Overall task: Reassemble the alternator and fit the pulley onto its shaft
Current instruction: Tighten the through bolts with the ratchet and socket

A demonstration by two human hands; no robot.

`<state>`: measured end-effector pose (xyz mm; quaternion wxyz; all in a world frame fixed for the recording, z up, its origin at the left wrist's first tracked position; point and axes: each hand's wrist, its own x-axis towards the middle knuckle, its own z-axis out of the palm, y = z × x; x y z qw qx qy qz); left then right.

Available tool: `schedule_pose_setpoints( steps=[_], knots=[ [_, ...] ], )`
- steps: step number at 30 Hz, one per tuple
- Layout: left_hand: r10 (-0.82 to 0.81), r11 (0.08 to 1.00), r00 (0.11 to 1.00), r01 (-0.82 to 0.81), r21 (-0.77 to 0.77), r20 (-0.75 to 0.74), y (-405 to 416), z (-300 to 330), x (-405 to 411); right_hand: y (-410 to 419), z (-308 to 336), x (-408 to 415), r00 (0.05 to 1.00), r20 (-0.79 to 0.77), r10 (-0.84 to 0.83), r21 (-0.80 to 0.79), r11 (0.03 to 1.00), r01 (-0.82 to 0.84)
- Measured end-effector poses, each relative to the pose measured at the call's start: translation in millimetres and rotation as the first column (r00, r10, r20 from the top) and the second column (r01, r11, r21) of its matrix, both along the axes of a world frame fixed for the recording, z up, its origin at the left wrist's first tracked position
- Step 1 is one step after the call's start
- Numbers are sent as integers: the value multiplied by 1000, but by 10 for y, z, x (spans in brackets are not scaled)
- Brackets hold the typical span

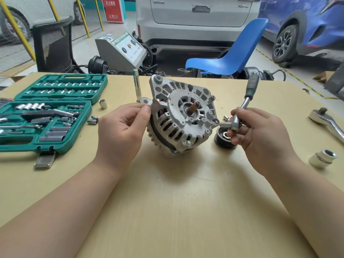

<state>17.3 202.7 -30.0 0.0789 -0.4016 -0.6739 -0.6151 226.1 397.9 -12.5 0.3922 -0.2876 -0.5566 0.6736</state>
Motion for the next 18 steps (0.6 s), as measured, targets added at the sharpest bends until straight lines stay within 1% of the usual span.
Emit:
schedule_pose_setpoints(
  steps=[5, 12, 15, 18],
  knots=[
    [24, 1000, 1000, -24, 7, -19, 22, -21, -20, -32, 23, -6, 1000, 1, -6, 84, 996, 6],
    [36, 999, 998, -35, 14, -48, 48, -11, -41, -95, 69, -74, 999, -39, 17, 25, 1000, -16],
    [19, 1000, 1000, -19, -17, -18, 61, -30, -65, -87, 83, -98, 999, -41, 21, 32, 999, -20],
    [7, 998, 1000, -6, -61, 24, 73, -68, -82, -70, 73, -116, 1000, 2, 0, 90, 996, 0]
  ],
)
